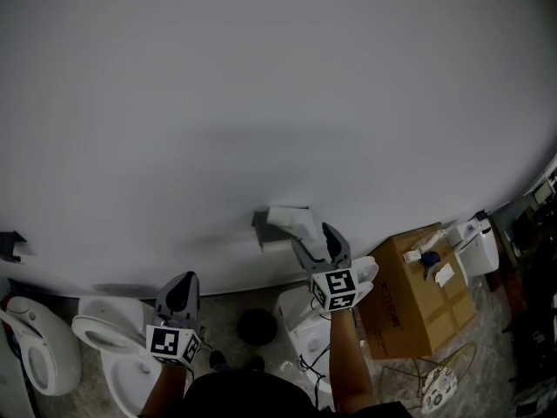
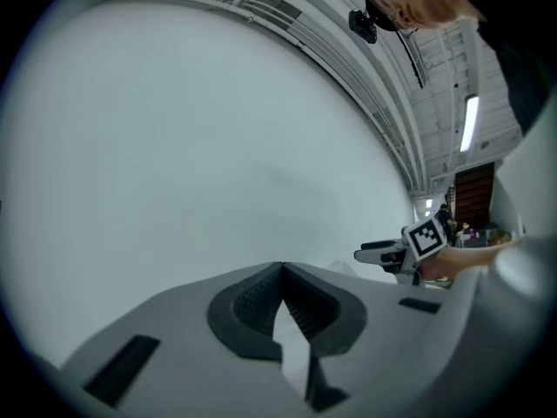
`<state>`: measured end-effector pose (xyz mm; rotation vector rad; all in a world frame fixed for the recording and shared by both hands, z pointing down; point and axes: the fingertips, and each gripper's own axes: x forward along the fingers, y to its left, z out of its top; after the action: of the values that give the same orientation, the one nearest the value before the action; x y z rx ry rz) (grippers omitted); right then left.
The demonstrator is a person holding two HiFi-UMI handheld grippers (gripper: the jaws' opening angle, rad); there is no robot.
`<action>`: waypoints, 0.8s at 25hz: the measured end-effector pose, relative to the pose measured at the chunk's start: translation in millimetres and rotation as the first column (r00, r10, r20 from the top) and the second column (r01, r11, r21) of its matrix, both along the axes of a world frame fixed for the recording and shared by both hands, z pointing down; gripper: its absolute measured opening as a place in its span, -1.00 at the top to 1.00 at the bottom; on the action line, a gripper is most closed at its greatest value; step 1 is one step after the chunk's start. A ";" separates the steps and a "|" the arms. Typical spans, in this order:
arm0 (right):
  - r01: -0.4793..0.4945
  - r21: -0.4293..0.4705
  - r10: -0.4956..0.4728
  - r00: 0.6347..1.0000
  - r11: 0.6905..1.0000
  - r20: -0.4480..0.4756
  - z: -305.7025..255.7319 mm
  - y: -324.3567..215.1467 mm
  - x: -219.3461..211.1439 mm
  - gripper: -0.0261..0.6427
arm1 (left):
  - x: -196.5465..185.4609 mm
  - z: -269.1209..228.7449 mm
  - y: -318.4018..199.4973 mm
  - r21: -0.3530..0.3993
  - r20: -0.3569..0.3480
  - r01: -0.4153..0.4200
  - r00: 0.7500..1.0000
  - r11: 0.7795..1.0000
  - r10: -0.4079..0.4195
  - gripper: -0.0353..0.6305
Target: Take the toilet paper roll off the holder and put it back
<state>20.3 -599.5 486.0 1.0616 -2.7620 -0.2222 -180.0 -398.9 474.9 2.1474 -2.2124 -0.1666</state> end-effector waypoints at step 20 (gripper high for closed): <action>-0.094 -0.031 0.098 0.980 0.995 0.175 -5.0 76.4 29.8 0.90 | 3.3 -2.2 4.1 0.029 0.017 -0.021 1.000 0.999 0.020 0.88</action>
<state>50.1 -523.1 481.0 1.2619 -2.8495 -0.0866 -176.8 -394.8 472.8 2.1942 -2.2099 -0.1819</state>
